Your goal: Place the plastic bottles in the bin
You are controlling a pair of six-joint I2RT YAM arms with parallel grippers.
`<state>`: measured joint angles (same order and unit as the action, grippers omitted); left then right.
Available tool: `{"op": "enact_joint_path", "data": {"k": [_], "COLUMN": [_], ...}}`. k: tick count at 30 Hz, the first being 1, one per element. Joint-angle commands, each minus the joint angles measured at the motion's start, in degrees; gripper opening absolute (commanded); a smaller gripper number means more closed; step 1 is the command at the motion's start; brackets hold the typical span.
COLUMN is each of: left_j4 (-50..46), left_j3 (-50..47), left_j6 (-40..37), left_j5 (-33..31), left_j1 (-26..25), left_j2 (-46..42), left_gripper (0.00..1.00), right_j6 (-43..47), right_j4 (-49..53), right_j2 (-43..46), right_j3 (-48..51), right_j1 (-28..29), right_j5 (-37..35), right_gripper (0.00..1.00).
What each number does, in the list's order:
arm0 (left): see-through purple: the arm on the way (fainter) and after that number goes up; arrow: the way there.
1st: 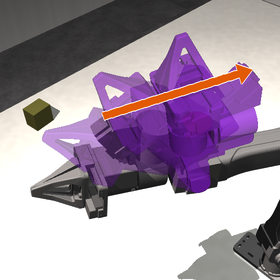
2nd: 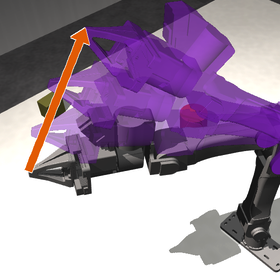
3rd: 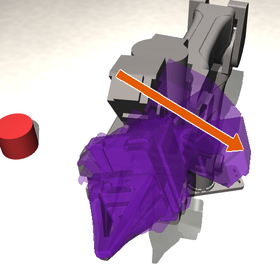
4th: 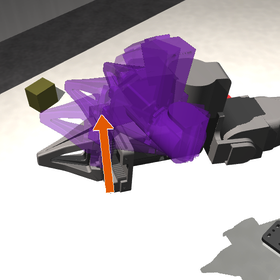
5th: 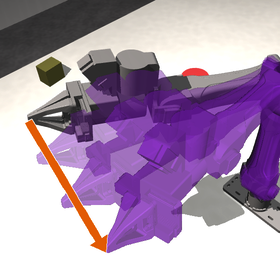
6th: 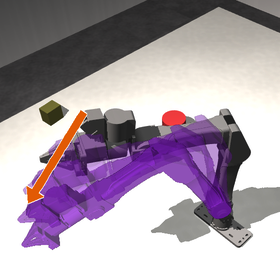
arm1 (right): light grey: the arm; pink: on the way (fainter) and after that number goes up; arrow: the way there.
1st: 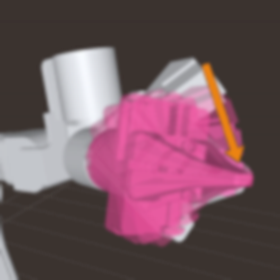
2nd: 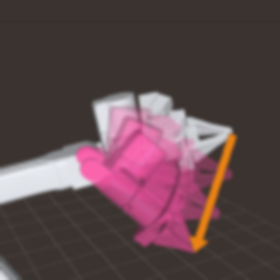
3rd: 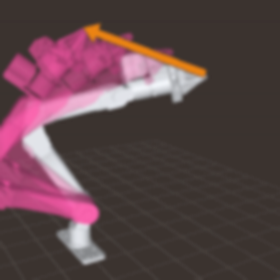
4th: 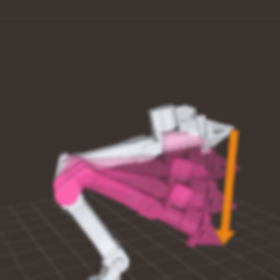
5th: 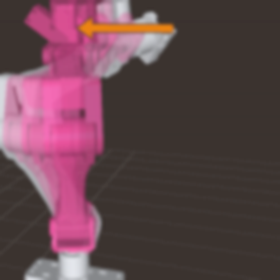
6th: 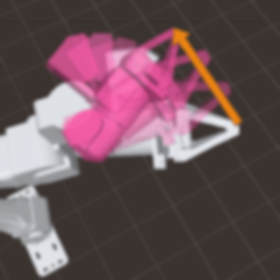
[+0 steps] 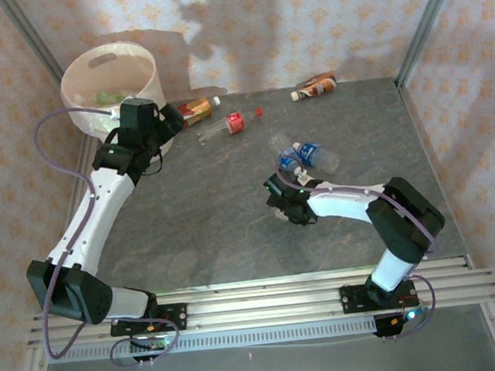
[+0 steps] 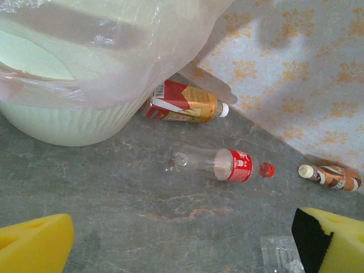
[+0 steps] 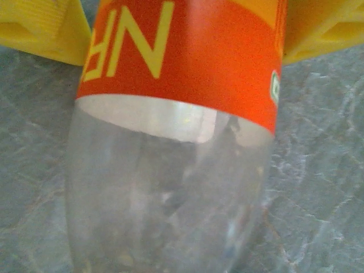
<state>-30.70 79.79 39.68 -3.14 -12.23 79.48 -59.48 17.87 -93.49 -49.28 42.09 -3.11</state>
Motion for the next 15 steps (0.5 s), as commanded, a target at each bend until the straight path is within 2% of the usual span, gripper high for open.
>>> {"op": "enact_joint_path", "data": {"k": [1, 7, 11, 15], "left_j4": [-0.57, 4.71, 8.18, 7.01], "left_j3": [-0.50, -3.56, -5.06, -3.80], "left_j6": [-1.21, 1.39, 1.10, -2.52], "left_j5": [2.71, 12.06, 18.70, 22.25], "left_j1": [0.32, 0.26, -0.44, -2.55], "left_j2": [-0.25, 0.09, 0.29, 1.09], "left_gripper": [1.00, 1.00, 1.00, 1.00], "right_j6": [1.77, 8.19, 12.98, 17.05], "right_j4": [0.84, -0.44, -1.37, -1.51], "right_j2": [3.48, 9.68, 13.35, 15.72], "right_j3": [3.68, 7.70, 8.46, 8.17], "right_j1": [0.32, 0.37, 0.37, 0.37], "right_j5": [-1.20, -2.77, -2.00, -0.69], "right_gripper": [0.72, 0.57, 0.42, 0.40]}}
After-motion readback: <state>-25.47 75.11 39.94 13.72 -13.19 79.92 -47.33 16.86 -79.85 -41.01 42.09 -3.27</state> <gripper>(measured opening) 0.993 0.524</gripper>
